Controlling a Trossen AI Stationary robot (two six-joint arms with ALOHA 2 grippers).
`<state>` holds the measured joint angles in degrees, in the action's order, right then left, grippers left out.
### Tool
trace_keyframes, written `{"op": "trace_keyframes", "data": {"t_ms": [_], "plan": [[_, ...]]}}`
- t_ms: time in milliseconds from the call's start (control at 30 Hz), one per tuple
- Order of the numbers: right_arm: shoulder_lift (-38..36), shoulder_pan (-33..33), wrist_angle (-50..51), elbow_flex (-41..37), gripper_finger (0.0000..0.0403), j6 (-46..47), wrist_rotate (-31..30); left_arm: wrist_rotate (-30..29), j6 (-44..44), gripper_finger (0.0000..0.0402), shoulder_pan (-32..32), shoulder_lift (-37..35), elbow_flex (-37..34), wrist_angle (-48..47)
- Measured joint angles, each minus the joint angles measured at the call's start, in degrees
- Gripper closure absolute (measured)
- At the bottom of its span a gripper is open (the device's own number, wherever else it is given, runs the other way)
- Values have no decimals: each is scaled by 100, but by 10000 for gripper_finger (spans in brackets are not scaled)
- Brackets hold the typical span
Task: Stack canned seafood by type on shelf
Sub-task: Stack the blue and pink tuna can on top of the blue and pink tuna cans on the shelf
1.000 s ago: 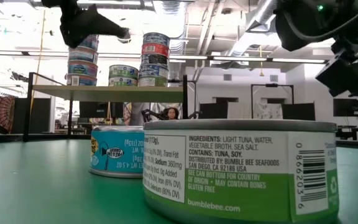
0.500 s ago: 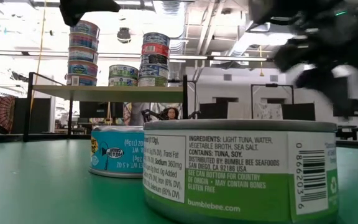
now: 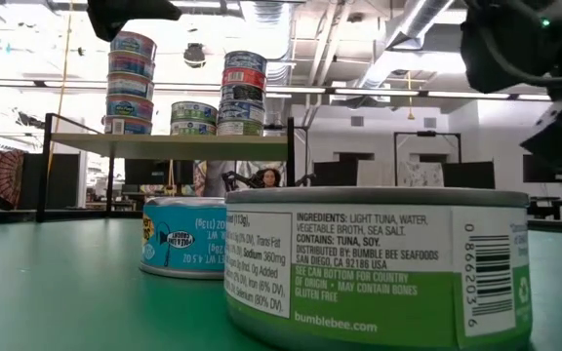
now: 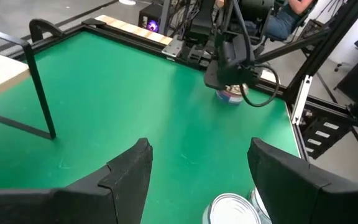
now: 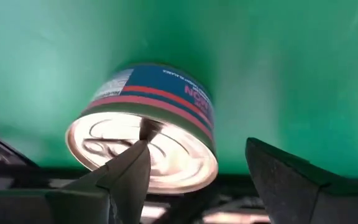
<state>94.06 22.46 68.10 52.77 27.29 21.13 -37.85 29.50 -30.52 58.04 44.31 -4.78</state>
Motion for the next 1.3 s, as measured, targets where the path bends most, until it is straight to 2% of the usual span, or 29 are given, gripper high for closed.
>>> {"op": "trace_keyframes", "data": {"t_ms": [167, 333, 433, 567, 667, 867, 1000, 1100, 1300], "plan": [[-8, -261, -1017, 175, 113, 299, -286, -90, -193, 148, 2, -81, -2, -21], [1, -824, -2129, 824, 113, 605, -1547, -247, -230, 148, 2, -90, -1, -17], [2, -1083, -2208, 1321, 113, 388, -1822, -158, -206, 148, 2, -90, -2, -22], [2, -1309, -2275, 1750, 113, 519, -1724, -123, 300, 148, 2, -87, -2, -178], [-2, -1447, -2917, 1795, 113, 894, -1525, -4, 854, 148, 43, 35, -52, -366], [0, -1590, -4807, 1325, 113, 1438, -1616, 225, 2694, 148, 197, 753, -530, -621], [3, -1666, -4978, 1131, 113, 1516, -1633, 567, 3895, 148, 513, 1048, -985, -436], [2, -1546, -5067, 1046, 113, 1492, -1631, 753, 3999, 153, 787, 1058, -1262, -25], [2, -1419, -5108, 858, 113, 1535, -1712, 1560, 3537, 182, 1466, 1151, -1547, 1067]]}}
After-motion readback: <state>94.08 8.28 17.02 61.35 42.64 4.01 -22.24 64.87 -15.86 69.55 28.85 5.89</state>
